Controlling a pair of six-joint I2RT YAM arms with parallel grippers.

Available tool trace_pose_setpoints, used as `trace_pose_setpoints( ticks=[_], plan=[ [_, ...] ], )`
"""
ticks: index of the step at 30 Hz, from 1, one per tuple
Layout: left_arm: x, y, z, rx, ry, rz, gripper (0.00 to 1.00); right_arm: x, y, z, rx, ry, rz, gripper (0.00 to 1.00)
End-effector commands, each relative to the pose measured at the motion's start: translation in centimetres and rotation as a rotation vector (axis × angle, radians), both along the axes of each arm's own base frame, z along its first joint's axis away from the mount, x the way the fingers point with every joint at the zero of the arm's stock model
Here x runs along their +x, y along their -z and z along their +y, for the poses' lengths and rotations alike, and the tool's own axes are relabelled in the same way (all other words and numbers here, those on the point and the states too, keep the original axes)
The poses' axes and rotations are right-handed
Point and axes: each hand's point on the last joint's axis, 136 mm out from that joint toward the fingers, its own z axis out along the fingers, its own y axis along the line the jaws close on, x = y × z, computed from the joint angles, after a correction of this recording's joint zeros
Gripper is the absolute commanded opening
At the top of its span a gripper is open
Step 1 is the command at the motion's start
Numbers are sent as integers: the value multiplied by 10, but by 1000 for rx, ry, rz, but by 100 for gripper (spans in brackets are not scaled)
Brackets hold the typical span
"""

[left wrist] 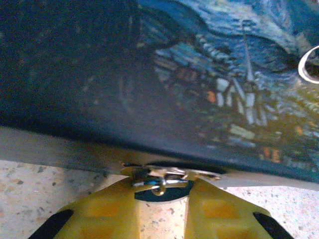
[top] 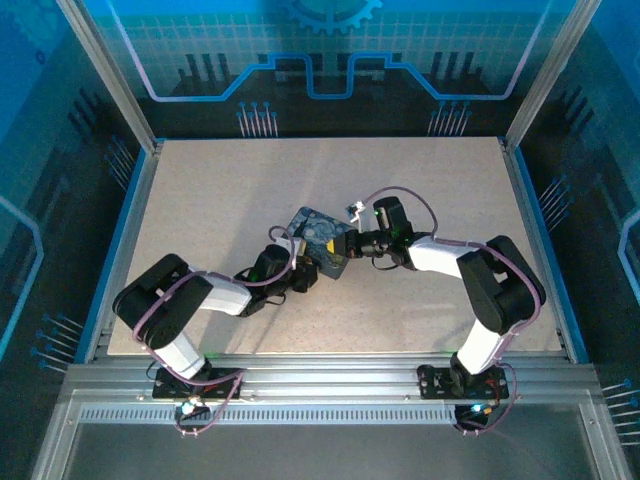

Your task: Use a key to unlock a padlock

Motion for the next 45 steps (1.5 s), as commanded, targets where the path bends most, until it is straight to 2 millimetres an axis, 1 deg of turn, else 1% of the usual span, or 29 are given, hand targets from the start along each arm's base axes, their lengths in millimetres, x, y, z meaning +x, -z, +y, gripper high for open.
trace_pose_setpoints(
  ticks=[1, 3, 7, 11, 15, 18, 21, 24, 28, 32, 36, 45],
  plan=[
    [-5, -22, -15, -79, 36, 14, 20, -7, -20, 2, -29, -28, -65, 0],
    [-8, -25, -16, -101, 40, 34, 21, 0, -44, 2, -27, -23, -144, 0],
    [-13, -33, -21, -160, 39, 77, 22, -3, -72, -8, -42, -5, -257, 0],
    [-15, -42, -26, -215, 35, 112, 20, -22, -73, -23, -76, -13, -314, 0],
    [-16, -52, -28, -254, 12, 142, 17, -45, -68, -35, -100, -29, -358, 0],
    [-16, -61, -28, -284, -8, 156, 14, -63, -60, -38, -124, -57, -389, 0],
    [-17, -65, -26, -291, -47, 202, 12, -76, -51, -38, -153, -77, -413, 0],
    [-17, -71, -26, -305, -65, 232, 12, -85, -40, -31, -170, -100, -433, 0],
    [-18, -79, -29, -337, -72, 260, 12, -92, -27, -18, -192, -134, -457, 0],
    [-19, -86, -30, -353, -71, 271, 12, -95, -14, -10, -196, -147, -464, 0],
    [-19, -91, -30, -365, -74, 272, 11, -96, -6, -2, -193, -173, -468, 0],
    [-20, -95, -29, -365, -70, 266, 11, -95, 10, -1, -227, -195, -461, 0]
  ],
)
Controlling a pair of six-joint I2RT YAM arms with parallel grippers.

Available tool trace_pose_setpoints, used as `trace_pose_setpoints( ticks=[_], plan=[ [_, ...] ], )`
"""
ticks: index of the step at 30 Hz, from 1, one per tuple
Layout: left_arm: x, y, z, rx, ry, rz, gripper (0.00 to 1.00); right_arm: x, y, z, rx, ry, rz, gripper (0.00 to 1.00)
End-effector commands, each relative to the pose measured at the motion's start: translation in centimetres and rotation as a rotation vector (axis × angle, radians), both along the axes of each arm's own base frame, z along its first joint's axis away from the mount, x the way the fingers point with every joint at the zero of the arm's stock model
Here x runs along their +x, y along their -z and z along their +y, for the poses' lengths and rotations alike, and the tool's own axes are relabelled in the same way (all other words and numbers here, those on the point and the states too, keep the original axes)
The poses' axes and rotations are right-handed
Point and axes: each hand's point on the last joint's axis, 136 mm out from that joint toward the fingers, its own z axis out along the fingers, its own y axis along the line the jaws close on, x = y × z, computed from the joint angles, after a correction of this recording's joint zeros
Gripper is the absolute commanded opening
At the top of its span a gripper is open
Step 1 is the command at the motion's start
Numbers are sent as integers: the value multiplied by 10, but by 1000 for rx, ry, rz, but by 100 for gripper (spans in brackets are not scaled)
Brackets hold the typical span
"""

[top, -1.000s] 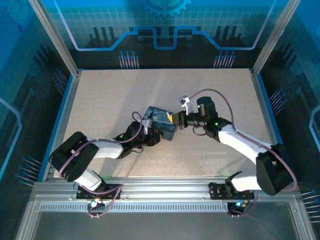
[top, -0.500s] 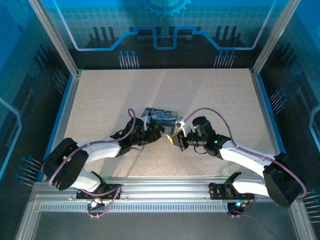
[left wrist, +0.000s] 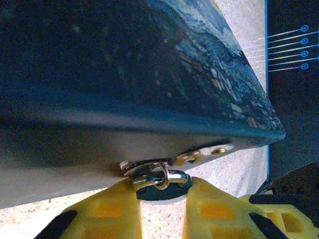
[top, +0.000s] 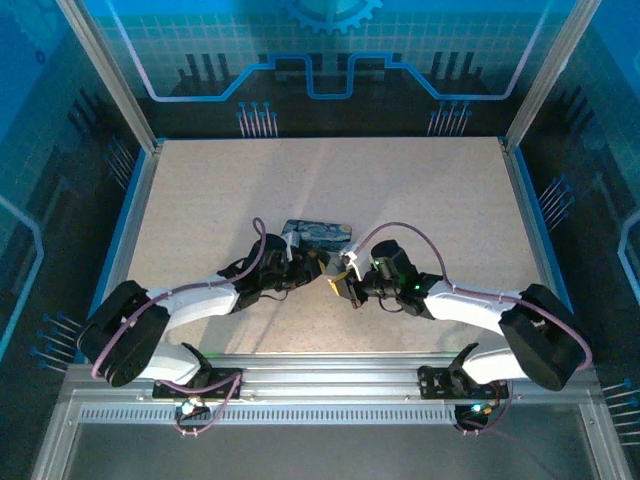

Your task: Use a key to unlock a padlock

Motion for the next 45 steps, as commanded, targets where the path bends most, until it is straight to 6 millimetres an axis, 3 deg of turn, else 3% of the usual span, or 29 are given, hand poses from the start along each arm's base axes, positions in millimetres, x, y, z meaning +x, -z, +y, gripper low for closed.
trace_pose_setpoints(
  ticks=[1, 10, 28, 45],
  plan=[
    [6, -35, -12, -65, 25, -69, 11, 1, 4, 4, -12, -17, -29, 0],
    [6, -33, -9, -52, 22, -73, 11, 3, 13, 4, -36, -17, -22, 0],
    [5, -29, -5, -40, 11, -77, 11, 17, 5, 10, -13, -2, -30, 1],
    [6, -28, -4, -34, 7, -79, 12, 24, 9, 8, -13, 16, -10, 0]
  ],
)
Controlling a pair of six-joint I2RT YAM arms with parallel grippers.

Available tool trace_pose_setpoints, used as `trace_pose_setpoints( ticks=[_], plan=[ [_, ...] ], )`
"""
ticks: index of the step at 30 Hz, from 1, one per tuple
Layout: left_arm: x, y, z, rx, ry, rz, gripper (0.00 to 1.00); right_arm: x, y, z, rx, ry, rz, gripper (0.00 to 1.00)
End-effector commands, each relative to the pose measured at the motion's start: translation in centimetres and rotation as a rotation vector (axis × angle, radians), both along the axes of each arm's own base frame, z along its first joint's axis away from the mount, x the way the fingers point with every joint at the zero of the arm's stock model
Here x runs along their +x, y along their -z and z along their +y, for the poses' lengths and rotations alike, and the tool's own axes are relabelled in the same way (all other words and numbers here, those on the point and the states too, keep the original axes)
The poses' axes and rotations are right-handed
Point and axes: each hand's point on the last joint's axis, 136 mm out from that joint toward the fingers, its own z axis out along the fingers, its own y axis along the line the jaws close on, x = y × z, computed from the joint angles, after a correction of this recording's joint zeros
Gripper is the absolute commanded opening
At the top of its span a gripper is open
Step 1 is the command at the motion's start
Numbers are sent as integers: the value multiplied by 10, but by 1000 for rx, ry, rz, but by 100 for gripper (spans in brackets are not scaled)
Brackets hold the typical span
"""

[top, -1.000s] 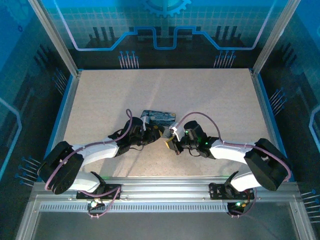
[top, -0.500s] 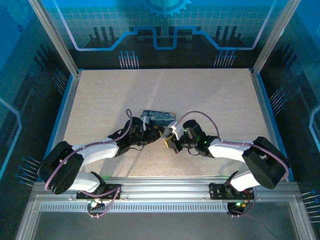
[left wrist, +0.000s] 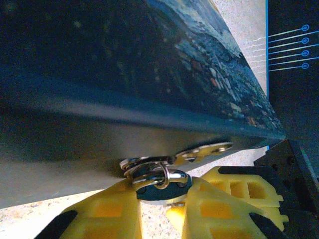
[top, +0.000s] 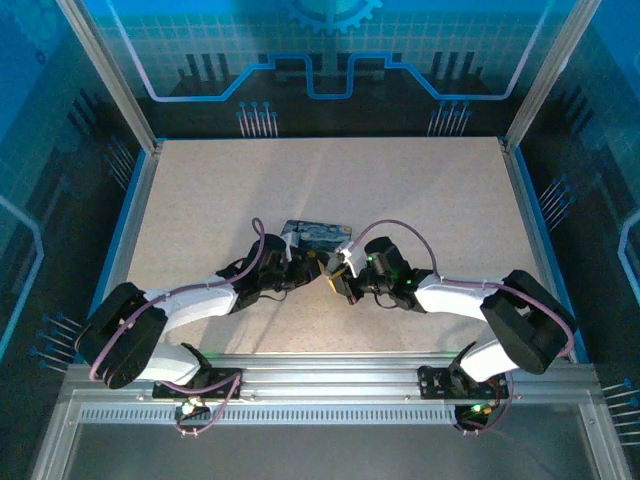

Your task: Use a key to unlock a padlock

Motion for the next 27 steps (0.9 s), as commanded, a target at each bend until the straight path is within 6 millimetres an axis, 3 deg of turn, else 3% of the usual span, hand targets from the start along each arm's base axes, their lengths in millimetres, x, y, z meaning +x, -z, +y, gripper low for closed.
trace_pose_setpoints(
  ticks=[1, 27],
  plan=[
    [7, -26, -6, -36, 10, -82, 12, 7, -7, 4, 24, -2, -14, 0],
    [7, -26, -6, -36, 14, -81, 12, 15, -10, 7, 44, 1, -3, 1]
  ],
)
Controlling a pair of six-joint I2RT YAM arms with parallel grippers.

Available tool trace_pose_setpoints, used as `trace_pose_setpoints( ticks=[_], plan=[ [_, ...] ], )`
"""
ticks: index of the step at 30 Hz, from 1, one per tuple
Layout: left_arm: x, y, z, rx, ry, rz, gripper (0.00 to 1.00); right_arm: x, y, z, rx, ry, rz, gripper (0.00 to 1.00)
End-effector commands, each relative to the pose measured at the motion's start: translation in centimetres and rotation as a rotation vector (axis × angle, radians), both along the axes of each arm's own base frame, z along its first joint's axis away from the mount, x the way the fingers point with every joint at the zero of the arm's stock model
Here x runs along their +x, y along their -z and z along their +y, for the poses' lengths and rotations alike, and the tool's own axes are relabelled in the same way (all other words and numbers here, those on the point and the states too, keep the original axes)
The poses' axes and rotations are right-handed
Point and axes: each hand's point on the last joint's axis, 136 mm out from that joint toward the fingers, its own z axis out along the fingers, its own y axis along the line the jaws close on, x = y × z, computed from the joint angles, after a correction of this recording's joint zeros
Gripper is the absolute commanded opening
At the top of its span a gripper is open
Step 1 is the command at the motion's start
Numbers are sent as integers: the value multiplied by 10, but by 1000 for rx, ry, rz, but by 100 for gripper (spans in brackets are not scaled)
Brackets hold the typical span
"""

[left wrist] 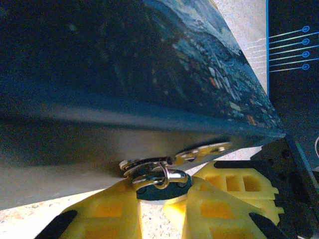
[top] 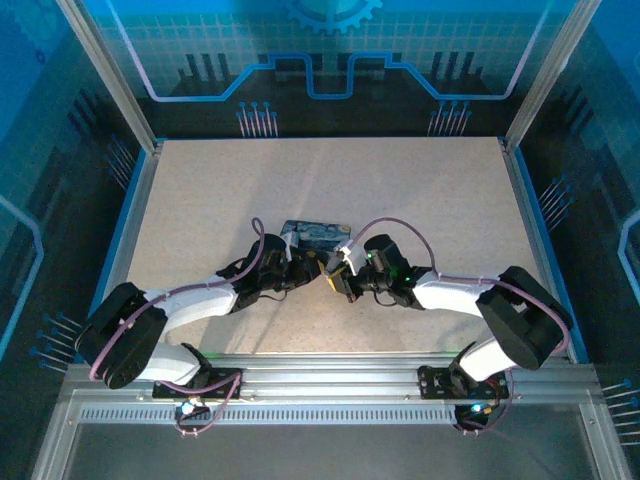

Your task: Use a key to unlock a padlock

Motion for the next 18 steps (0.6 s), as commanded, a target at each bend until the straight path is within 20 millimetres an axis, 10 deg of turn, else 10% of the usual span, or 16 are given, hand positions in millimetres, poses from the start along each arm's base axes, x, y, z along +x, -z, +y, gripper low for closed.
trace_pose_setpoints(
  ticks=[1, 18],
  plan=[
    [7, -26, -7, -36, 16, -80, 12, 11, -13, 6, 43, 5, -23, 1],
    [7, -23, -9, -36, 23, -73, 12, 15, -23, 9, 90, -3, -35, 1]
  ],
)
